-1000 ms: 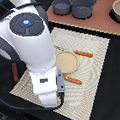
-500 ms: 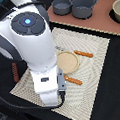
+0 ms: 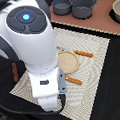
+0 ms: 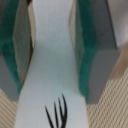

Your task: Interact with the objects in diverse but meaningful ways.

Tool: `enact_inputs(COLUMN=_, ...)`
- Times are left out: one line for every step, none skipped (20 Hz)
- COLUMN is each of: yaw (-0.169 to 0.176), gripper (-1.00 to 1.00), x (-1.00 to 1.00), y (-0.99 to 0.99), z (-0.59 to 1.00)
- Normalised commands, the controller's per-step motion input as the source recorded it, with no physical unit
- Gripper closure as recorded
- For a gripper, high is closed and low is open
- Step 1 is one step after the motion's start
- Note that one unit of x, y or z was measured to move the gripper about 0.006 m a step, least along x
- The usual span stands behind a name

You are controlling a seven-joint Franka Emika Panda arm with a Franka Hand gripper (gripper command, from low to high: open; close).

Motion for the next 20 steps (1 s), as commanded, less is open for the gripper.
enact_inputs(yaw=0.0, gripper=1.0, x=0.0, y=0.86, z=0.85)
enact_inputs(yaw=0.007, gripper=1.0, x=0.0, y=0.9, z=0.68)
enact_inputs(yaw=0.011, gripper=1.0, x=0.0, y=0.9, z=0.64)
enact_inputs(yaw=0.017, gripper=1.0, x=0.0, y=0.89, z=0.57)
enact_inputs(yaw=0.017, gripper=1.0, x=0.0, y=0.9, z=0.53)
enact_inputs(yaw=0.005, gripper=1.0, x=0.0, y=0.94, z=0.49)
enact_inputs(yaw=0.0, gripper=1.0, x=0.0, y=1.0, z=0.43)
enact_inputs(yaw=0.0, gripper=1.0, x=0.0, y=1.0, z=0.42)
enact_inputs(yaw=0.0, gripper=1.0, x=0.03, y=1.0, z=0.47)
enact_inputs(yaw=0.0, gripper=1.0, x=0.05, y=1.0, z=0.48)
enact_inputs(yaw=0.0, gripper=1.0, x=0.05, y=1.0, z=0.45)
enact_inputs(yaw=0.0, gripper=1.0, x=0.06, y=1.0, z=0.42)
enact_inputs(yaw=0.0, gripper=1.0, x=0.09, y=1.0, z=0.48)
enact_inputs(yaw=0.0, gripper=1.0, x=0.09, y=1.0, z=0.5)
enact_inputs(yaw=0.0, gripper=1.0, x=0.09, y=1.0, z=0.51)
enact_inputs(yaw=0.0, gripper=1.0, x=0.08, y=1.0, z=0.5)
enact_inputs(yaw=0.0, gripper=1.0, x=0.04, y=1.0, z=0.38)
enact_inputs(yaw=0.0, gripper=1.0, x=0.0, y=1.0, z=0.25)
enact_inputs(yaw=0.0, gripper=1.0, x=0.0, y=1.0, z=0.12)
enact_inputs(yaw=0.0, gripper=1.0, x=0.0, y=1.0, z=0.03)
